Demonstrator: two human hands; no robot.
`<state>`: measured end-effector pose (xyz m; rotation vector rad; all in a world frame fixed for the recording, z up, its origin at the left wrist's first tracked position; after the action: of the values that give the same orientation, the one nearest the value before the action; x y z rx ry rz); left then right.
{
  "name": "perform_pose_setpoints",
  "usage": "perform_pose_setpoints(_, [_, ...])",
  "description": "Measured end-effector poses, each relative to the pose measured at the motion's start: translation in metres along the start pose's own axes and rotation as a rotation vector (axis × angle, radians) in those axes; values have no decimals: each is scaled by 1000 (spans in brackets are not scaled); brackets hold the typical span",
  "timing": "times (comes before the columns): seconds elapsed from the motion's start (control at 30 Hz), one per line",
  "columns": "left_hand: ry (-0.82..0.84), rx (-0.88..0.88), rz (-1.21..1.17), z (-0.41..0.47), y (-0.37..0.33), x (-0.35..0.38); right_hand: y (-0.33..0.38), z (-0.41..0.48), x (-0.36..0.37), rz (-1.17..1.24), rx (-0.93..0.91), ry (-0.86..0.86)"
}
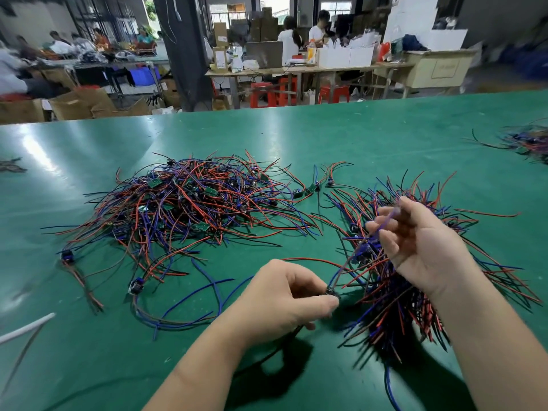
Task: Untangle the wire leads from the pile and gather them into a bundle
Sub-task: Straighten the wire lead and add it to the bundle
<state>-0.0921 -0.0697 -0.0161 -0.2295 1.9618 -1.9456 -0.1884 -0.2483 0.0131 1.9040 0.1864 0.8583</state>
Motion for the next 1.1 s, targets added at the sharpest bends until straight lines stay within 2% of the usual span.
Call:
perform_pose_setpoints(0.07, [-29, -3, -188, 0, -4, -2, -4, 0, 4, -53, -11, 81])
perform_pose_setpoints(0.2, [-124, -2, -545, 2, -10, -7, -20, -5, 11, -425, -108, 177])
perform_pose_setpoints(0.27, [-172, 1, -727, 4, -11, -10, -28, -10, 16, -661, -221, 335])
perform_pose_setpoints(0.33, [-222, 19, -827, 4, -13, -11, -36, -17, 25, -770, -295, 503])
perform_pose_setpoints(0.4, [-288, 29, -821, 5, -13, -9, -42, -22, 32, -661, -344, 561])
perform_pose_setpoints(0.5, [-405, 20, -776, 5, -10, -6, -48, -26, 38, -466, -384, 519])
perform_pose_setpoints(0.67, [-435, 67, -646, 5, -5, 6, -48, -27, 39, -68, -108, 356])
perform_pose_setpoints(0.73, [-439, 128, -407, 5, -2, 6, -44, -27, 38, -30, -69, 317])
perform_pose_setpoints(0.83, [-377, 263, 219, 5, 2, 6, -37, -25, 36, 4, -25, 296])
perform_pose_setpoints(0.87, [-358, 291, 272, 5, 2, 6, -35, -24, 35, 10, -16, 288])
perform_pose_setpoints(0.9, [-360, 268, 210, 5, 0, 6, -33, -23, 34, 7, -15, 286])
perform_pose_setpoints(1.0, [-360, 23, -339, 8, -3, 6, -33, -23, 31, -87, -65, 297])
perform_pose_setpoints(1.03, [-342, -10, -425, 8, -3, 6, -35, -22, 30, -170, -111, 298])
perform_pose_setpoints(1.1, [-307, -4, -386, 8, -3, 7, -41, -23, 31, -315, -181, 294])
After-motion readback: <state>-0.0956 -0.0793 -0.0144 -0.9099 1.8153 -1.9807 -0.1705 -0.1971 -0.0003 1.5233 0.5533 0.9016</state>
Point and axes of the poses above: each hand's wrist, its own z-axis towards the middle knuckle, its own x-axis out of the palm, y = z × x, the point moved 2 cm from there along z, towards the middle knuckle, and after that the axes turned 4 degrees about -z, right-handed, at the moved point
